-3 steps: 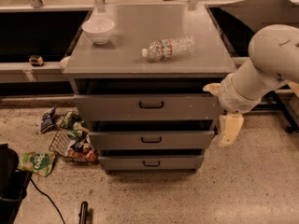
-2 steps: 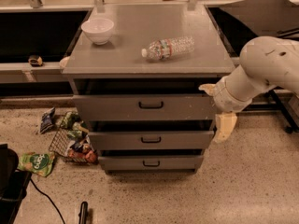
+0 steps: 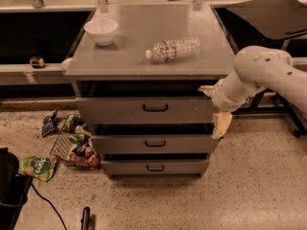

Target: Open top drawer

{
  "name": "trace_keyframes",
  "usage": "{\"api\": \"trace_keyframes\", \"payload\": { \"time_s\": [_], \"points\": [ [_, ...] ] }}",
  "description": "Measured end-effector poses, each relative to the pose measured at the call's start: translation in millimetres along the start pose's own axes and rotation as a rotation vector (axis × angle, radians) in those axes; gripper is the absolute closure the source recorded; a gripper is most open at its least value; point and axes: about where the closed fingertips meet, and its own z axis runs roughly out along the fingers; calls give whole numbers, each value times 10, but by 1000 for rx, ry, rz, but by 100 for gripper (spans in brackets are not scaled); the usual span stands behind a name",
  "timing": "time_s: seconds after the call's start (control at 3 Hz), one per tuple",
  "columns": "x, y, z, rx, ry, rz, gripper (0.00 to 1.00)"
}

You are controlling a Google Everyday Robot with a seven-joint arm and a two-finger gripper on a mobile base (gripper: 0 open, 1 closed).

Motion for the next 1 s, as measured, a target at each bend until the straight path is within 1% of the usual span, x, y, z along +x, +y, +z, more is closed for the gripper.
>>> {"api": "trace_keyframes", "payload": {
  "time_s": [0.33,0.67,1.0],
  "points": [
    [92,-137,246,-12,-13,17,0],
    [131,-253,447,-31,-34,30,0],
    [125,-250,584,-61,-63,24,18]
  ]
}}
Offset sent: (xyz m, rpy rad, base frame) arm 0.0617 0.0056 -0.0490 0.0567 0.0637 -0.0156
